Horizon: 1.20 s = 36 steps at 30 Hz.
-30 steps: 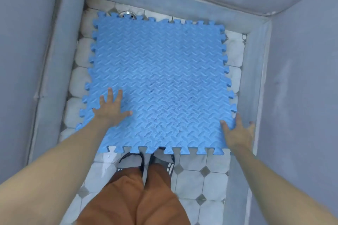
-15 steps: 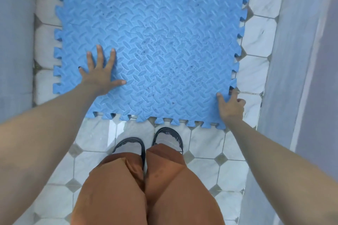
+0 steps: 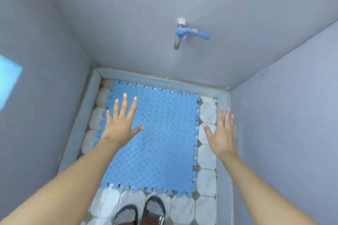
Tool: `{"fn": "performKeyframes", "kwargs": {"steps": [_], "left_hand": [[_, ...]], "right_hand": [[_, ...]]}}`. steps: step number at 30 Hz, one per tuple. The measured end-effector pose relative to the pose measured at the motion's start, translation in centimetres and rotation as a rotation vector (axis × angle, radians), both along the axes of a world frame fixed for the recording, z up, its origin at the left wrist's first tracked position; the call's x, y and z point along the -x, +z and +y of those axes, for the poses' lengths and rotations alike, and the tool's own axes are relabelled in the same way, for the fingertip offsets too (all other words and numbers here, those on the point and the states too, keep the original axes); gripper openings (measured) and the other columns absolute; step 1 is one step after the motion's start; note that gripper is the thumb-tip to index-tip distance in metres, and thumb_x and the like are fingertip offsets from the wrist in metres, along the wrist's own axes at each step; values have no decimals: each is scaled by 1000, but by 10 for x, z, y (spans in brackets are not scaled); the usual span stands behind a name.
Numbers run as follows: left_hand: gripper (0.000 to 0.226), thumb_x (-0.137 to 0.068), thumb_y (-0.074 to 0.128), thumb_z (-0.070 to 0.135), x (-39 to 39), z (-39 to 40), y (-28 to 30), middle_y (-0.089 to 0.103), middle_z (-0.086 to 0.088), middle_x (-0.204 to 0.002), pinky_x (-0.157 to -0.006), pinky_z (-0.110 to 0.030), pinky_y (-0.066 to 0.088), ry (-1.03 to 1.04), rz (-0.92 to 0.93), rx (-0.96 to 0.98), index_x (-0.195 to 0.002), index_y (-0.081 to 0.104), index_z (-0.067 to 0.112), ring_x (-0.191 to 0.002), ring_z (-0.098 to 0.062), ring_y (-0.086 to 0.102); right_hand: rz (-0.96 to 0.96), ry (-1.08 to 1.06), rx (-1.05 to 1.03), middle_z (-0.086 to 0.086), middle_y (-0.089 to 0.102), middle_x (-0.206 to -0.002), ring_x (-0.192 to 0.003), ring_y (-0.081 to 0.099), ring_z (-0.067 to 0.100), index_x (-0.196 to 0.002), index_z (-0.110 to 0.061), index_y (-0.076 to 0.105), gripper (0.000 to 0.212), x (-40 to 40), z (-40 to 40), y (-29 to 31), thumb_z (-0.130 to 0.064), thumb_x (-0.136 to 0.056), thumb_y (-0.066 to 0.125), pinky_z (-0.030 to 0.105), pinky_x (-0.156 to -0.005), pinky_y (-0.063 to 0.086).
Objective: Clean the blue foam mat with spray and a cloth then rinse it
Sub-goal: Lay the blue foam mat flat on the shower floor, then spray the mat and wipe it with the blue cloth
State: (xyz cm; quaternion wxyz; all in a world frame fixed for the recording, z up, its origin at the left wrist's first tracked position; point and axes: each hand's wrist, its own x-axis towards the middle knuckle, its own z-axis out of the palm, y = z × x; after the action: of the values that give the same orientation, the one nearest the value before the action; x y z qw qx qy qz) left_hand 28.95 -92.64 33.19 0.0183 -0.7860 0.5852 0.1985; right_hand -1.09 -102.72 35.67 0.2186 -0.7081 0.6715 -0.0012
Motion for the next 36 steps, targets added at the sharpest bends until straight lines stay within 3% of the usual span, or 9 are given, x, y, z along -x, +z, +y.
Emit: {"fn": "performKeyframes", "kwargs": {"steps": [5, 8, 12, 17, 22, 26, 29, 33, 36], "left_hand": [[88, -82, 50, 59, 25, -89, 209, 13, -11, -161, -105, -55, 39, -361, -98, 520, -153, 18, 20, -144, -33, 23], [81, -85, 49, 53, 18, -150, 316, 21, -12, -158, -105, -54, 37, -330, -155, 746, -152, 22, 18, -143, -32, 23], [94, -76, 73, 45, -10, -222, 383, 22, -17, -157, -106, -58, 34, -225, -195, 755, -151, 25, 12, -141, -40, 27], [111, -77, 62, 66, -44, -297, 405, -10, -8, -161, -117, -55, 6, -231, -212, 449, -154, -3, 19, -148, -32, -6], [126, -64, 66, 74, -56, -319, 361, -5, -3, -162, -116, -54, 4, -179, -194, 284, -154, -5, 22, -148, -24, -4], [98, -80, 51, 70, -61, -316, 348, -2, -3, -162, -115, -54, 7, -209, -257, 391, -153, -1, 31, -148, -23, 0], [69, -98, 43, 41, -61, -309, 357, -3, -2, -162, -116, -51, 6, -245, -241, 340, -153, 2, 33, -149, -22, -1], [48, -99, 38, 10, -38, -260, 365, 30, -6, -156, -114, -45, 18, 37, 239, 483, -146, 36, 22, -144, -31, 22], [34, -94, 37, 3, -23, -201, 358, 64, -6, -102, -71, -31, 39, 263, 472, 643, -118, 57, 16, -86, -26, 57]], "right_hand": [[-364, 3, 456, -8, -5, -163, -150, 8, 15, -155, -27, 8, 94, -46, -79, 239, -41, -85, 68, 39, -117, 26], [-456, 8, 651, -11, 0, -163, -148, 8, 5, -154, -30, 8, 94, -67, -122, 355, -43, -83, 69, 29, -113, 23], [-581, 11, 713, 1, 5, -164, -150, 6, 12, -155, -20, 10, 101, -103, -186, 433, -47, -80, 73, 25, -115, 14], [-734, -61, 507, 3, 21, -161, -146, 21, 22, -155, -21, 4, 112, -148, -260, 463, -53, -76, 76, 36, -113, 24], [-763, -146, 535, 0, 61, -99, -104, 59, 31, -132, -19, 45, 52, -160, -290, 440, -41, -89, 63, 32, -77, 37], [-742, -186, 647, -4, 60, -89, -84, 60, 27, -130, -24, 43, 48, -166, -293, 428, -39, -88, 60, 35, -73, 45], [-740, -177, 645, -3, 62, -91, -82, 58, 25, -145, -31, 28, 67, -165, -289, 436, -38, -87, 61, 35, -72, 47], [-711, -77, 546, -3, 53, -72, -59, 48, 16, -155, -27, 5, 93, -150, -270, 449, -36, -83, 64, 29, -53, 36], [-659, 15, 595, -9, 47, -61, -50, 41, 9, -138, -18, 43, 65, -133, -235, 449, -37, -79, 61, 32, -52, 35]]}}
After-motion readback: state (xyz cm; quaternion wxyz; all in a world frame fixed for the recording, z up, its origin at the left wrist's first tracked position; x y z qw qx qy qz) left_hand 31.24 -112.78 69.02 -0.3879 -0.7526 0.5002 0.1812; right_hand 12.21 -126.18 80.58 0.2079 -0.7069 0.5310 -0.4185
